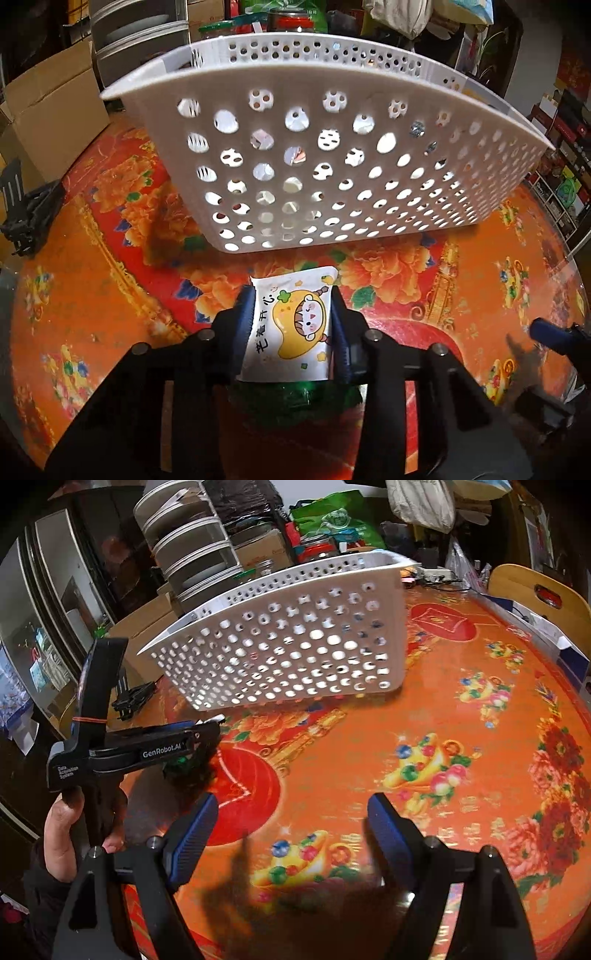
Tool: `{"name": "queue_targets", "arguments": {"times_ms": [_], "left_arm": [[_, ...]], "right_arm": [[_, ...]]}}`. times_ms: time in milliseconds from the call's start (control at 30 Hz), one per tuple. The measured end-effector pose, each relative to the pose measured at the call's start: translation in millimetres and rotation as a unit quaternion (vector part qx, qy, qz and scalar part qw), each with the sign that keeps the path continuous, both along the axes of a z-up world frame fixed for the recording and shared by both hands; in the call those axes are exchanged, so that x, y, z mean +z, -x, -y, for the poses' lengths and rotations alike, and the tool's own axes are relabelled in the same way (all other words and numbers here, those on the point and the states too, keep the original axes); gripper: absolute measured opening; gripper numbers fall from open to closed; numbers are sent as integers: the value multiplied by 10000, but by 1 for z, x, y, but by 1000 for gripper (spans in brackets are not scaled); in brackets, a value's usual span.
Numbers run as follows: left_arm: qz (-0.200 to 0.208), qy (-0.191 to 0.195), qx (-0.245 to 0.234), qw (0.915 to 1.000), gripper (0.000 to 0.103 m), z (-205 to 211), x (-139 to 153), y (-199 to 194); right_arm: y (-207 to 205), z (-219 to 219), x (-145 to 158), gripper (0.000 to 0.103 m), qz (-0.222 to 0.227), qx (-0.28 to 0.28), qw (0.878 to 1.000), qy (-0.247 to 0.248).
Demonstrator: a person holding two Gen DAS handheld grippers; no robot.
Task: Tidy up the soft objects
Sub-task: 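Grasp the white cartoon snack packet with the left gripper while the right grasps the green packet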
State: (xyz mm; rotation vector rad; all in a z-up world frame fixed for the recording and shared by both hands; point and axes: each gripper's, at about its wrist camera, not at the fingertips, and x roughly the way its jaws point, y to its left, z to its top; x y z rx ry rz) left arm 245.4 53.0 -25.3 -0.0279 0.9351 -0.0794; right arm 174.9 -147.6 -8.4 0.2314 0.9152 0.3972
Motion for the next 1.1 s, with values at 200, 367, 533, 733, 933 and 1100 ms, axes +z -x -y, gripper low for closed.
{"name": "queue_targets", "arguments": {"times_ms": [200,367,533,733,933,1100], "left_arm": [[119,286,44,9995,35,-19,12,11],[270,336,214,9988,35,-46,19,26],[244,569,692,9957,35,-96,16,36],[222,691,914,9932,35,-127,4,47],[257,821,990,9914,35,-137,-2,51],[237,914,1068,9898,35,-144,-7,54]], "right_arm": [[-8,-34,-2,83,-67,303,9995,5],[-20,-69,-3,83,-102,521,9986,43],[-38,-112,-11,81,-200,787,9962,321],[-50,-137,-13,73,-262,891,9951,350],[-57,-169,-13,73,-193,1036,9920,699],[-58,-178,-14,61,-75,994,9886,1127]]}}
